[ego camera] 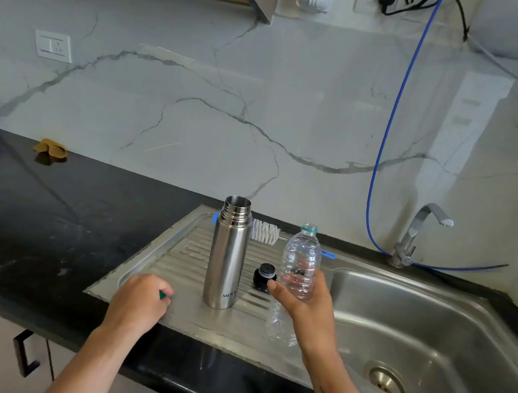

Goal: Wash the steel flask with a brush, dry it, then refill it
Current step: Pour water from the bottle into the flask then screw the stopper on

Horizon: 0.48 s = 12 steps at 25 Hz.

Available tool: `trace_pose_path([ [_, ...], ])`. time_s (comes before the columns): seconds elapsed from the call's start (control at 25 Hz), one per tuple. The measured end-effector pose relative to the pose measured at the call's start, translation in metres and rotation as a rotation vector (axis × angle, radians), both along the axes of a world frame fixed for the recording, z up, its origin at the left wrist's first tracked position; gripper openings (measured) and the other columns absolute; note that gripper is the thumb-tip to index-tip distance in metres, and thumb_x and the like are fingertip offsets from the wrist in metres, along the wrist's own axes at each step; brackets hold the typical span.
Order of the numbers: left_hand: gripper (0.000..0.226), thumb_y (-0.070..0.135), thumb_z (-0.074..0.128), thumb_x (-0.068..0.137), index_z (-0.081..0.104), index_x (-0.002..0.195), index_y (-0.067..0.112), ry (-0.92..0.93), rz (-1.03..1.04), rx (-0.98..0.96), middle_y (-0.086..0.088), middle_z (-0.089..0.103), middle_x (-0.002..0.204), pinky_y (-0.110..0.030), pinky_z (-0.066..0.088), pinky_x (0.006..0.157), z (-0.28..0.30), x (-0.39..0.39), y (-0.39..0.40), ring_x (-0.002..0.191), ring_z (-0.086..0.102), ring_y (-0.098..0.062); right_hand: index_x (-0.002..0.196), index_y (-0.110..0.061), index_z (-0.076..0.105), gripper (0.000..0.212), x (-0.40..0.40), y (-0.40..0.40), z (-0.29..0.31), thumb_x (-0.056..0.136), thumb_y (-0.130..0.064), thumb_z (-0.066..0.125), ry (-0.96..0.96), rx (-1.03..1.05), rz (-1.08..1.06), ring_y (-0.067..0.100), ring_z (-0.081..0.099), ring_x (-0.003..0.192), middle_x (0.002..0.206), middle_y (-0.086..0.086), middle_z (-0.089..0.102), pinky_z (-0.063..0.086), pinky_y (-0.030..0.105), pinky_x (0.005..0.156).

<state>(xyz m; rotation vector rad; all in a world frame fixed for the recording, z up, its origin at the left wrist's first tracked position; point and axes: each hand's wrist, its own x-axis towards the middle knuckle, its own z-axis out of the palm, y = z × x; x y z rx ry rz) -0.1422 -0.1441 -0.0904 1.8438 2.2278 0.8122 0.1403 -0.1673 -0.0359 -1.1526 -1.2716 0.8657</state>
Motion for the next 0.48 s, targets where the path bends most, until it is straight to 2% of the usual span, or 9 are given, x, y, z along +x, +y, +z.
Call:
trace_pose_path([
  [0.12, 0.021, 0.013, 0.066, 0.098, 0.079, 0.11, 0.024, 0.001, 0.021, 0.04, 0.003, 0.074, 0.114, -0.027, 0.053, 0.092, 0.001, 0.005, -0.004, 0.105, 0.068, -0.015, 0.116, -0.031, 0.062, 0.051, -0.001, -0.003, -0.007, 0.076, -0.019, 0.09, -0.004, -0.005, 0.008, 0.004, 0.072, 0.092, 0.1, -0.012, 0.077, 0.052, 0.022, 0.081],
  [0.28, 0.026, 0.013, 0.073, 0.093, 0.076, 0.118, 0.021, -0.028, 0.012, 0.033, 0.005, 0.073, 0.114, -0.026, 0.053, 0.092, 0.005, 0.007, -0.004, 0.104, 0.067, -0.012, 0.117, -0.039, 0.059, 0.055, -0.002, -0.008, -0.012, 0.076, -0.019, 0.09, -0.018, 0.014, 0.017, 0.0, 0.071, 0.094, 0.102, -0.02, 0.075, 0.052, 0.016, 0.08],
  [0.4, 0.029, 0.014, 0.075, 0.089, 0.075, 0.118, 0.019, -0.146, -0.032, 0.064, 0.008, 0.073, 0.106, -0.023, 0.053, 0.086, 0.019, 0.015, -0.008, 0.097, 0.067, -0.006, 0.119, -0.042, 0.058, 0.059, -0.003, -0.012, -0.017, 0.074, -0.026, 0.092, -0.032, 0.033, 0.014, 0.002, 0.07, 0.101, 0.107, -0.02, 0.073, 0.054, 0.023, 0.087],
  [0.48, 0.023, 0.013, 0.074, 0.088, 0.078, 0.109, 0.024, -0.301, -0.105, 0.169, 0.016, 0.073, 0.097, -0.017, 0.052, 0.082, 0.04, 0.029, -0.019, 0.088, 0.066, 0.002, 0.123, -0.041, 0.058, 0.062, -0.003, -0.015, -0.018, 0.074, -0.028, 0.092, -0.05, 0.064, 0.003, 0.002, 0.067, 0.106, 0.111, -0.019, 0.072, 0.053, 0.023, 0.09],
])
